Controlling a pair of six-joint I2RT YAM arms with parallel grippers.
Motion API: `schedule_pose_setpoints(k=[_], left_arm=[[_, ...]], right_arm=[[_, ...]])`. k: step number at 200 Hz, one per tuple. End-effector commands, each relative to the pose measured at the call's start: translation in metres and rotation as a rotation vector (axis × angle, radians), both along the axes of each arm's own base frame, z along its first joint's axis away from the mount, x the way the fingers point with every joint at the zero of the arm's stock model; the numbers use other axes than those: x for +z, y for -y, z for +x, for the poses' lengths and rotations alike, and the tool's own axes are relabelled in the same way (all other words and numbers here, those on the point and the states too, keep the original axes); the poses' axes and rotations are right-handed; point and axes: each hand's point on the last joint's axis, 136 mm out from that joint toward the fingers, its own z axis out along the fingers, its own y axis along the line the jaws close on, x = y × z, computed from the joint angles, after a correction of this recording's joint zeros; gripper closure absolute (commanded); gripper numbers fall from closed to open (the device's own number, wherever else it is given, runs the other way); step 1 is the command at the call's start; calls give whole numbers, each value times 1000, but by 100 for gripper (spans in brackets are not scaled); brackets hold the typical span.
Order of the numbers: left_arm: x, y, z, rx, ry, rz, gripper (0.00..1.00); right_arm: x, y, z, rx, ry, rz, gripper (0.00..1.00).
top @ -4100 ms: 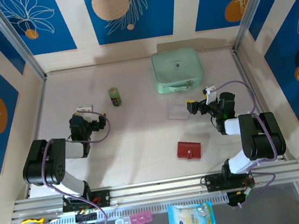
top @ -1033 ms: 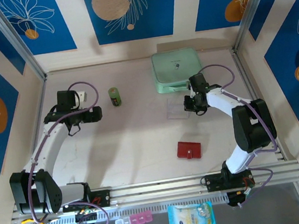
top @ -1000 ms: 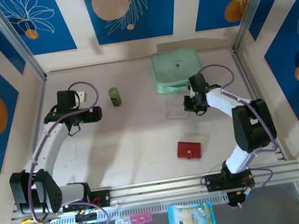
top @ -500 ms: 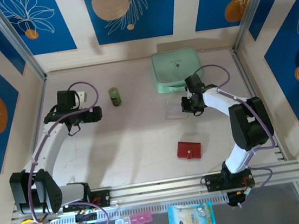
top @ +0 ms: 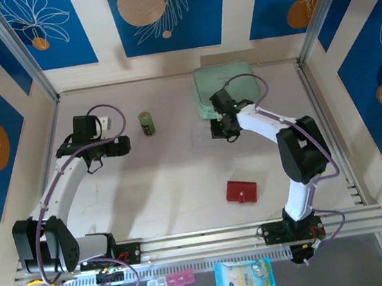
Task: Take the credit cards out of the card holder
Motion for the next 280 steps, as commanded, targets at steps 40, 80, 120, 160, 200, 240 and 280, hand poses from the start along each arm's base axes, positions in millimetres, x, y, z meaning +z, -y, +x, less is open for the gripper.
schedule_pose_setpoints(k=[40, 80, 120, 160, 200, 240, 280], left_arm=[[3, 12, -3, -38, 0, -55, 0], [5, 13, -2, -36, 8, -59, 0], [4, 14, -3, -37, 6, -67, 0], [5, 13, -3, -33, 6, -62, 0], [5, 13, -3, -32, 7, -68, 0], [5, 14, -3, -31, 5, -73, 0], [5, 14, -3, -31, 5, -73, 0]], right_arm=[[0, -49, 14, 3, -40, -76, 91], [-8, -58, 22, 2, -71, -97, 91], [-14, -59, 22, -6, -85, -124, 90], [-16, -59, 20, -11, -81, -137, 87], [-10, -60, 19, -17, -68, -133, 82], [5, -58, 18, -17, -39, -129, 78], [25, -60, 13, 8, -20, -93, 71]])
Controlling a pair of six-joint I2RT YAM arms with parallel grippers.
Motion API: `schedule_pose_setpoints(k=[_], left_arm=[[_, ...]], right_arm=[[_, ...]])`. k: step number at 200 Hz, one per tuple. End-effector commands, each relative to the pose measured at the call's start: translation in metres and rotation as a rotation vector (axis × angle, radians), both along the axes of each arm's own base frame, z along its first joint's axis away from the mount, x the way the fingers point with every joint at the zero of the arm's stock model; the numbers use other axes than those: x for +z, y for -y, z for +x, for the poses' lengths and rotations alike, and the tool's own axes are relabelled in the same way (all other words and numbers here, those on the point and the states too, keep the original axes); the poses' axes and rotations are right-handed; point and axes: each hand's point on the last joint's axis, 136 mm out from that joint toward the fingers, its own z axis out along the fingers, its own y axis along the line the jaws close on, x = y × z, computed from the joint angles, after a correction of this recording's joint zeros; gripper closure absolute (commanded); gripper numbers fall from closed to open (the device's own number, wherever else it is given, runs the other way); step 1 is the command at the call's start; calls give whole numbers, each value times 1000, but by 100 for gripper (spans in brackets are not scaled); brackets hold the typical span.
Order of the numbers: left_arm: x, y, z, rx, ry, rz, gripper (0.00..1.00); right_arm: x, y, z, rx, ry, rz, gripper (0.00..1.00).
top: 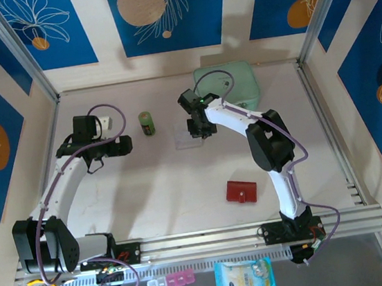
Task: Take the credit cards out of the card holder
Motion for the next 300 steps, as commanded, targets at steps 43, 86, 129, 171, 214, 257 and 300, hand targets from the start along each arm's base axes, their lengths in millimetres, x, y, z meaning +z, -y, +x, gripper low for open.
schedule_pose_setpoints(k=[43, 86, 129, 171, 214, 257, 300], left_arm=[[4, 5, -2, -8, 9, -22, 0], [5, 6, -1, -11, 11, -32, 0], [6, 7, -1, -12, 11, -35, 0], [8, 7, -2, -15, 16, -33, 0], [9, 4, -2, -8, 19, -19, 0], [10, 2, -4, -4, 21, -9, 0], [12, -2, -5, 1, 32, 14, 0]], right_arm=[[44, 2, -32, 18, 8, 88, 70], [42, 7, -90, -5, -78, 200, 64], [35, 22, -166, -38, -150, 211, 43], [19, 34, -243, -70, -270, 226, 30], [2, 60, -290, -145, -356, 220, 9], [-15, 76, -307, -201, -399, 276, 1], [-21, 82, -290, -254, -395, 357, 1]])
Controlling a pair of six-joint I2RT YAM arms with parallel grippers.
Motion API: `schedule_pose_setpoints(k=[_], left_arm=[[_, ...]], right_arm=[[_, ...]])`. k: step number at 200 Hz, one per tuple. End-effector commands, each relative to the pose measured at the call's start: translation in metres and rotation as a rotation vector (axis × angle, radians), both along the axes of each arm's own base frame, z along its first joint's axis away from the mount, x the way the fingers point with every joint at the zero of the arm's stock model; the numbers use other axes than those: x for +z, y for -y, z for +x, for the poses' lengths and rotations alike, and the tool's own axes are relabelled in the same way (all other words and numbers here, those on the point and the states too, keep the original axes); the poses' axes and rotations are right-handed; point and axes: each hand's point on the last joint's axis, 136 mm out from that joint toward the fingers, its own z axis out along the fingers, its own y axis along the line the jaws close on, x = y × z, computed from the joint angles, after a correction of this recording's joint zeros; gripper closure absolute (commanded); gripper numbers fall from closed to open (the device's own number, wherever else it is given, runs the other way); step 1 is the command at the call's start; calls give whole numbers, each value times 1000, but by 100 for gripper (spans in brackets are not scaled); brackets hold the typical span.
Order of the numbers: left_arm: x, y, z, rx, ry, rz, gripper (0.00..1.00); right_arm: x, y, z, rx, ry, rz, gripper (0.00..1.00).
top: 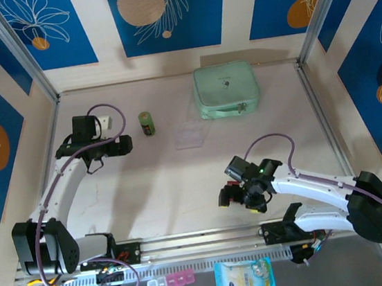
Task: Take the credit cards out of the card holder
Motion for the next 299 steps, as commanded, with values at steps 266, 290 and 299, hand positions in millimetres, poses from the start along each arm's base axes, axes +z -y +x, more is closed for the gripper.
schedule_pose_setpoints(k=[266, 290, 299], left_arm=[[11, 0, -7, -4, 32, 7, 0], [9, -1, -7, -3, 28, 9, 0], [9, -1, -7, -2, 27, 8, 0]], right_arm=[[-6, -29, 104, 60, 98, -237, 4], [-12, -39, 101, 98, 91, -275, 4], [-15, -42, 101, 107, 84, -280, 4]])
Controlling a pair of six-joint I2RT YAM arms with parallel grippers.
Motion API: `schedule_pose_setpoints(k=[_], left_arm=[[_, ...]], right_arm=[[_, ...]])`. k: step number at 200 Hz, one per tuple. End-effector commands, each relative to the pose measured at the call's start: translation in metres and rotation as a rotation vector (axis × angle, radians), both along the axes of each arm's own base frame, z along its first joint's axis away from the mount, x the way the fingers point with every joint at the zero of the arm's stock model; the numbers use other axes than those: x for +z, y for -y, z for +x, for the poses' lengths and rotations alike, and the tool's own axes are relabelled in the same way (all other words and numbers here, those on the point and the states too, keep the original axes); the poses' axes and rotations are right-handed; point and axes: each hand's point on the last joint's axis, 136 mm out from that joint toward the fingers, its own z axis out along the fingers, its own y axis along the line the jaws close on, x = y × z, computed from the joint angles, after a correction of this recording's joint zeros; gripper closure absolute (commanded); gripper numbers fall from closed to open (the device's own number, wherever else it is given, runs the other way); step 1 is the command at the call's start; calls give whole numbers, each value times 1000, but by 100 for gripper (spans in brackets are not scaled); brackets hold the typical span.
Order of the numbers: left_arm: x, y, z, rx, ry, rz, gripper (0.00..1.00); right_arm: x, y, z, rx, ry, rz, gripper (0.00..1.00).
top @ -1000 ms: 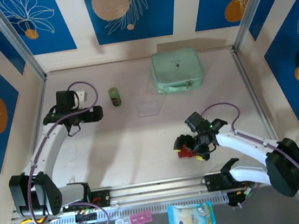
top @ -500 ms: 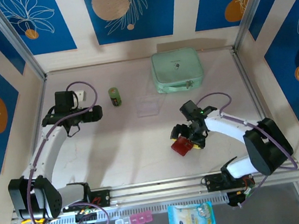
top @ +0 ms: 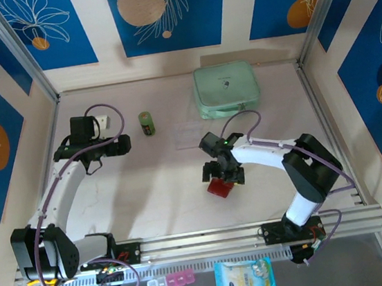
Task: Take the credit cards out of the card holder
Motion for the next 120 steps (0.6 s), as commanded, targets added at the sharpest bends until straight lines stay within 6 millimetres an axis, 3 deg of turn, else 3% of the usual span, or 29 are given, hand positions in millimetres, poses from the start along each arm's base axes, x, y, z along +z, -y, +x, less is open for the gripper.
schedule_pose_setpoints(k=[1, 60, 120], left_arm=[[0, 1, -5, -9, -1, 2, 0], [2, 3, -5, -12, 4, -7, 0], [0, 0, -6, -6, 2, 5, 0]], right_arm=[[-4, 1, -4, 3, -16, -69, 4], [-14, 6, -9, -5, -36, -91, 5], [-8, 0, -9, 15, -17, -66, 22]])
